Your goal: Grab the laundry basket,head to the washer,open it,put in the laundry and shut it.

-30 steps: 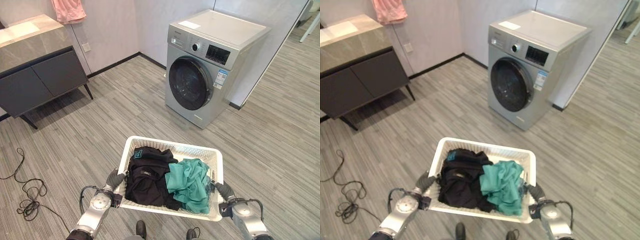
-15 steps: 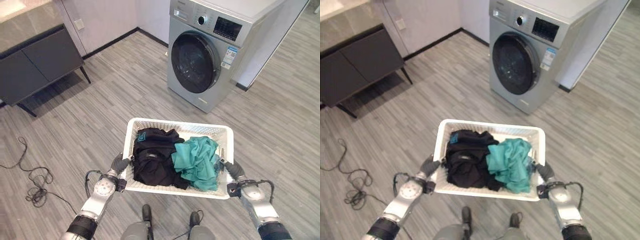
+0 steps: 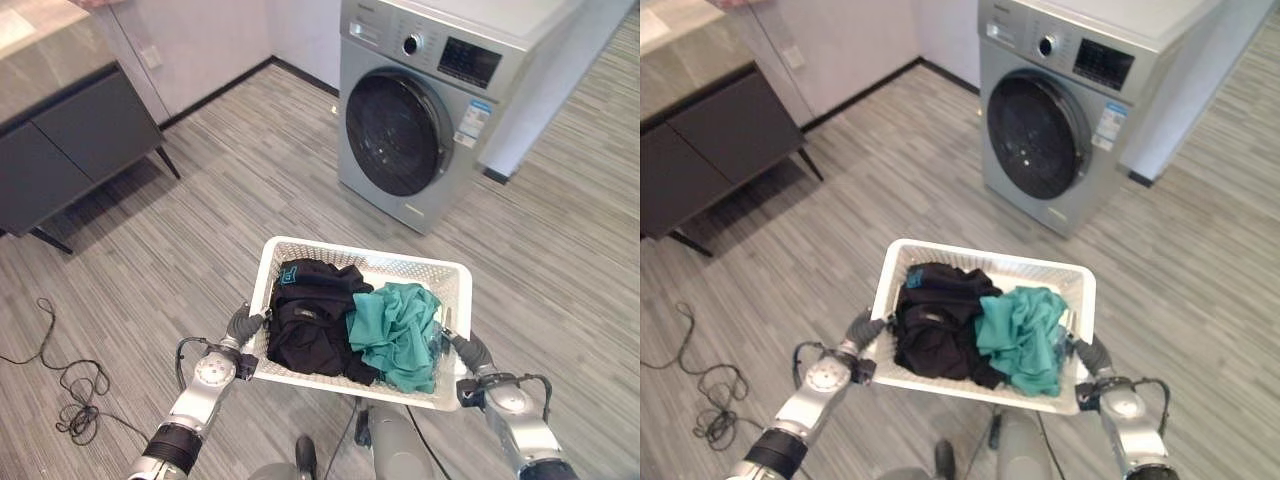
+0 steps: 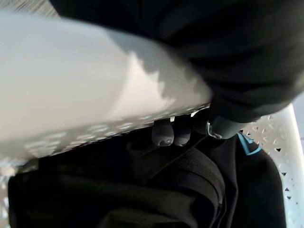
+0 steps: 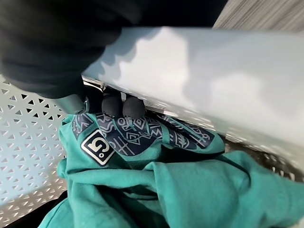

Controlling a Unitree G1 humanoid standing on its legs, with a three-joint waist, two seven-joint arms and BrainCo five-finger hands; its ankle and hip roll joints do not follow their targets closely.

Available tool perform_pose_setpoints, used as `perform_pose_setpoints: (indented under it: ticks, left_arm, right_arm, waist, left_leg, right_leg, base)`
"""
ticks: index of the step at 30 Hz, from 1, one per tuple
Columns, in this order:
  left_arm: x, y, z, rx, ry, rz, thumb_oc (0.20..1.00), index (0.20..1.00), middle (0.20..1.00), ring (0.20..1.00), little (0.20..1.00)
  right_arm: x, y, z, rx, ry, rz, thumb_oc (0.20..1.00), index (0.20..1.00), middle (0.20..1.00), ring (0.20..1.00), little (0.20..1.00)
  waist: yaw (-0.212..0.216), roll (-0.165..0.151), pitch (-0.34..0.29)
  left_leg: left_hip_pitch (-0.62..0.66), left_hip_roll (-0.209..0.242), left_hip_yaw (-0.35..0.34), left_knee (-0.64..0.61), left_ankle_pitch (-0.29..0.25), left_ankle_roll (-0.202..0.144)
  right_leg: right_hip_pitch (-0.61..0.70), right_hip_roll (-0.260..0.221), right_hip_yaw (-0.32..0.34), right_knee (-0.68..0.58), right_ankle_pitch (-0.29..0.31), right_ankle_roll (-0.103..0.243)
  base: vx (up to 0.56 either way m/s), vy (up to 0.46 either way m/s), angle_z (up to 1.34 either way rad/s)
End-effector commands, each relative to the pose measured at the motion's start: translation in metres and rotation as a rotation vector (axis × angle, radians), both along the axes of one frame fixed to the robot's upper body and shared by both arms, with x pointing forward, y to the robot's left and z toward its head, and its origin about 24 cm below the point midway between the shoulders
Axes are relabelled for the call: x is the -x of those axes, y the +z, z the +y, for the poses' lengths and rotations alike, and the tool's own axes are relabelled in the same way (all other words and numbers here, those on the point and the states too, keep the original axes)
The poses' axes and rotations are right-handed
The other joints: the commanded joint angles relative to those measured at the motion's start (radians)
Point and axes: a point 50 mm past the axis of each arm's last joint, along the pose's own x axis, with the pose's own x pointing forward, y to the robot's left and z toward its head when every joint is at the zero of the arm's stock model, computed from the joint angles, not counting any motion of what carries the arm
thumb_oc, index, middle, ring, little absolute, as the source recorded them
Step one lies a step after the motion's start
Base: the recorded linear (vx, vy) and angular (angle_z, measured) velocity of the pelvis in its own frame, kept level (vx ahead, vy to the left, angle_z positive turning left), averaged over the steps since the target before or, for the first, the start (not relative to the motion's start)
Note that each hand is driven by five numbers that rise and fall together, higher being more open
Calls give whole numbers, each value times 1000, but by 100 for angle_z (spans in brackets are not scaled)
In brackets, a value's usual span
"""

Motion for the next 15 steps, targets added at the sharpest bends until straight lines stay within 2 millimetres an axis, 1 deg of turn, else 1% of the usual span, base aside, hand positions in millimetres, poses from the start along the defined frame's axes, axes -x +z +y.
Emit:
perform_pose_setpoints:
  ticks: [1, 2, 3, 4, 5, 6, 7, 8, 9, 10, 11, 12, 13, 14, 15]
  left_arm:
    - [-26, 44, 23, -20, 50, -221, 200, 200, 200, 200, 200]
    - [-24, 46, 24, -7, 56, -229, 200, 200, 200, 200, 200]
    - [-23, 46, 27, -10, 72, -232, 200, 200, 200, 200, 200]
    - [-23, 45, 28, -10, 78, -231, 200, 200, 200, 200, 200]
    - [-23, 45, 28, -10, 78, -231, 200, 200, 200, 200, 200]
    - [-22, 44, 27, -4, 78, -225, 200, 200, 200, 200, 200]
    - [-22, 45, 27, -3, 82, -228, 200, 200, 200, 200, 200]
    - [-22, 45, 27, -3, 82, -228, 200, 200, 200, 200, 200]
    - [-21, 48, 29, -2, 91, -244, 200, 200, 200, 200, 200]
    - [-21, 49, 32, -5, 99, -248, 200, 200, 200, 200, 200]
    - [-20, 51, 35, -7, 113, -256, 200, 200, 200, 200, 200]
    - [-19, 51, 38, -9, 124, -260, 200, 200, 200, 200, 200]
    - [-19, 52, 41, -14, 136, -266, 200, 200, 200, 200, 200]
    - [-18, 54, 45, -22, 151, -274, 200, 200, 200, 200, 200]
    - [-18, 55, 46, -26, 152, -279, 200, 200, 200, 200, 200]
  right_arm:
    - [-14, 49, -44, 63, -155, -249, 200, 200, 200, 200, 200]
    - [-16, 54, -44, 63, -160, -278, 200, 200, 200, 200, 200]
    - [-20, 57, -42, 68, -156, -292, 200, 200, 200, 200, 200]
    - [-22, 59, -41, 74, -151, -295, 200, 200, 200, 200, 200]
    - [-22, 59, -41, 74, -151, -295, 200, 200, 200, 200, 200]
    - [-19, 62, -42, 82, -152, -303, 200, 200, 200, 200, 200]
    - [-18, 63, -43, 84, -154, -311, 200, 200, 200, 200, 200]
    - [-18, 63, -43, 84, -154, -311, 200, 200, 200, 200, 200]
    - [-19, 69, -43, 98, -146, -333, 200, 200, 200, 200, 200]
    - [-20, 72, -44, 107, -139, -343, 200, 200, 200, 200, 200]
    - [-21, 75, -44, 116, -132, -354, 200, 200, 200, 200, 200]
    - [-22, 77, -44, 122, -131, -360, 200, 200, 200, 200, 200]
    - [-24, 79, -43, 129, -122, -366, 200, 200, 200, 200, 200]
    - [-25, 80, -42, 132, -116, -373, 200, 200, 200, 200, 200]
    - [-26, 81, -41, 131, -115, -377, 200, 200, 200, 200, 200]
  waist:
    - [-24, -35, -85]
    - [-13, -42, -79]
    - [-3, -46, -76]
    - [4, -56, -70]
    - [7, -52, -70]
    - [19, -74, -67]
    - [23, -80, -66]
    - [23, -81, -66]
    - [35, -89, -68]
    - [41, -88, -70]
    - [50, -92, -74]
    - [64, -87, -76]
    - [78, -81, -76]
    - [95, -76, -74]
    - [99, -70, -74]
  left_leg:
    - [-66, 80, 114, 481, 188, -94]
    - [-115, 105, 128, 606, 249, -98]
    - [-148, 121, 138, 700, 270, -99]
    - [-184, 142, 157, 762, 268, -87]
    - [-187, 147, 158, 769, 264, -88]
    - [-242, 199, 174, 731, 250, -53]
    - [-257, 212, 178, 674, 227, -44]
    - [-257, 212, 178, 673, 227, -44]
    - [-285, 228, 180, 505, 193, -36]
    - [-297, 237, 161, 399, 191, -41]
    - [-289, 237, 146, 256, 206, -44]
    - [-294, 236, 108, 147, 217, -53]
    - [-292, 232, 53, 39, 269, -63]
    - [-305, 228, -23, -28, 281, -75]
    - [-305, 227, -65, -77, 301, -87]
  right_leg:
    - [38, 50, 53, 39, -116, -41]
    - [74, 60, 52, 33, -135, -69]
    - [103, 77, 62, 24, -154, -87]
    - [127, 87, 81, 15, -169, -102]
    - [125, 92, 82, 15, -168, -103]
    - [164, 90, 125, 17, -193, -111]
    - [179, 79, 129, 13, -201, -103]
    - [179, 79, 129, 13, -201, -103]
    - [208, 56, 146, 3, -216, -79]
    - [218, 51, 158, 1, -222, -71]
    - [229, 39, 174, 3, -234, -60]
    - [243, 38, 186, 4, -246, -54]
    - [257, 38, 207, 10, -260, -52]
    - [275, 41, 239, 19, -281, -49]
    - [278, 46, 259, 27, -287, -50]
  base:
    - [282, -254, 40]
    - [318, -252, 24]
    - [301, -203, -8]
    - [203, -121, -49]
    - [284, -113, -79]
    - [295, -43, -92]
    - [297, -45, -44]
    - [279, 102, -29]
    - [275, 154, -14]
    - [381, 226, -42]
    - [321, 224, -39]
    - [347, 246, -46]
    - [405, 281, -36]
    - [361, 247, -52]
    - [358, 240, -81]
